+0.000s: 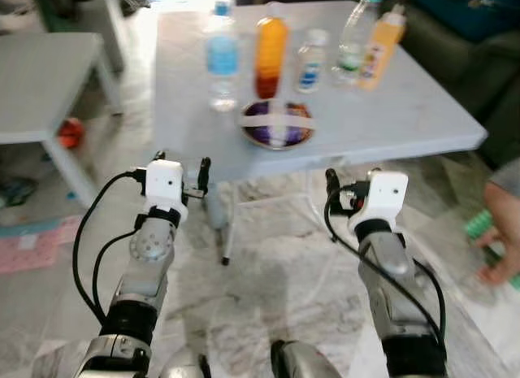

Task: Restocking fridge

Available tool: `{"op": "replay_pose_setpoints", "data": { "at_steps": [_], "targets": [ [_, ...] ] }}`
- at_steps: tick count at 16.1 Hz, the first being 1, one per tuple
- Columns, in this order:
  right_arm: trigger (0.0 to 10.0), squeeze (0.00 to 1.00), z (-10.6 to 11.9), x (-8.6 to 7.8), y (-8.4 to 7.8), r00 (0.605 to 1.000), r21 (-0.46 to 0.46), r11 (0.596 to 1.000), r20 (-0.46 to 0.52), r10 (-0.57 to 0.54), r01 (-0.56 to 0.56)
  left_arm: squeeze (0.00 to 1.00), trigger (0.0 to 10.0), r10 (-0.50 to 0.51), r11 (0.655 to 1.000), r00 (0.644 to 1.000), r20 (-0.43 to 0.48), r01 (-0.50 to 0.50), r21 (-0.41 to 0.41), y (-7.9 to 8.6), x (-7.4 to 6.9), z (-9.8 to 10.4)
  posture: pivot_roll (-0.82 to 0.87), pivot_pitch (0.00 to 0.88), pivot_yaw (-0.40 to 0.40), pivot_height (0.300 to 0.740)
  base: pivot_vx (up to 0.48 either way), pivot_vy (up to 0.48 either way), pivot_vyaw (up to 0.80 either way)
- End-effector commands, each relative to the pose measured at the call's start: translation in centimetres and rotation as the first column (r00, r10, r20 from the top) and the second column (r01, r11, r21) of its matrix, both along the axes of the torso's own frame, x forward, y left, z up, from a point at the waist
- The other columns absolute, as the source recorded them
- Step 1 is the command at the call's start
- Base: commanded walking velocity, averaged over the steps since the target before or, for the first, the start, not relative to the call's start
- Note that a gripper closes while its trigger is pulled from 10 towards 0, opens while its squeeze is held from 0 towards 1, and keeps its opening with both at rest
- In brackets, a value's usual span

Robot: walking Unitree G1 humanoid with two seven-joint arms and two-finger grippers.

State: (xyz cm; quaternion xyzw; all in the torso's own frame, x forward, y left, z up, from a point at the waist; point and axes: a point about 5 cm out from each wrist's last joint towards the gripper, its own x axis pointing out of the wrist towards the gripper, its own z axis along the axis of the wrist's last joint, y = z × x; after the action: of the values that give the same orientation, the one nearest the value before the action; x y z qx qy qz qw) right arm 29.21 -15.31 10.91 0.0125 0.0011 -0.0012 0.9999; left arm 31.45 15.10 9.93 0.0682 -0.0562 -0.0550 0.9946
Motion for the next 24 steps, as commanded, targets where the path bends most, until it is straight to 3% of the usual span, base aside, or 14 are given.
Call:
{"op": "replay_pose_setpoints", "data": {
  "at_steps": [1, 3, 5, 9, 12, 15, 24],
  "targets": [
    [10.0, 0.0, 0.9, 1.0, 0.3, 0.999, 0.006, 1.0, 0.036, 0.012, -0.013, 0.0, 10.0, -0.002, 1.0, 1.0, 0.014, 0.002, 0.011, 0.2, 0.1, 0.5, -0.04, 0.079, -0.019, 0.74, 0.0, 0.0, 0.0],
    [10.0, 0.0, 1.5, 1.8, -0.1, 0.998, -0.012, 1.0, 0.056, 0.006, -0.005, 0.0, 10.0, -0.005, 1.0, 1.0, 0.023, 0.005, 0.013, 0.3, -0.1, 0.7, -0.03, 0.082, -0.016, 0.74, 0.0, 0.0, 0.0],
    [10.0, 0.0, 1.5, 1.7, 0.1, 0.998, -0.015, 1.0, 0.068, 0.015, -0.014, 0.0, 10.0, -0.007, 1.0, 1.0, 0.025, 0.006, 0.013, 0.5, -0.3, 0.7, -0.03, 0.082, -0.013, 0.74, 0.255, 0.0, 0.4],
    [10.0, 0.0, 1.0, 0.1, 0.8, 0.998, 0.0, 1.0, 0.063, 0.012, -0.012, 0.0, 10.0, 0.001, 1.0, 1.0, 0.029, -0.001, 0.008, 1.2, -0.8, 1.3, -0.04, 0.083, 0.006, 0.74, 0.257, 0.0, 0.31],
    [10.0, 0.0, 1.2, -1.4, 1.2, 0.996, -0.038, 0.999, 0.081, 0.038, -0.035, 0.0, 10.0, 0.012, 1.0, 1.0, 0.015, -0.012, 0.011, 2.0, -1.6, 0.9, -0.05, 0.082, 0.004, 0.74, 0.259, 0.0, 0.0],
    [10.0, 0.0, 1.0, -2.4, 0.6, 0.997, -0.048, 0.999, 0.065, 0.029, -0.025, 0.0, 10.0, 0.022, 0.999, 1.0, 0.011, -0.023, 0.022, 2.5, -1.9, 1.0, -0.05, 0.082, -0.005, 0.74, 0.261, 0.0, 0.0],
    [10.0, 0.0, 1.1, -2.3, 0.9, 0.999, -0.04, 0.999, 0.047, 0.026, -0.024, 0.0, 10.0, 0.002, 1.0, 1.0, 0.027, -0.001, -0.006, 1.8, -2.0, 1.5, -0.05, 0.082, -0.011, 0.74, 0.086, 0.0, 0.0]
  ]
}}
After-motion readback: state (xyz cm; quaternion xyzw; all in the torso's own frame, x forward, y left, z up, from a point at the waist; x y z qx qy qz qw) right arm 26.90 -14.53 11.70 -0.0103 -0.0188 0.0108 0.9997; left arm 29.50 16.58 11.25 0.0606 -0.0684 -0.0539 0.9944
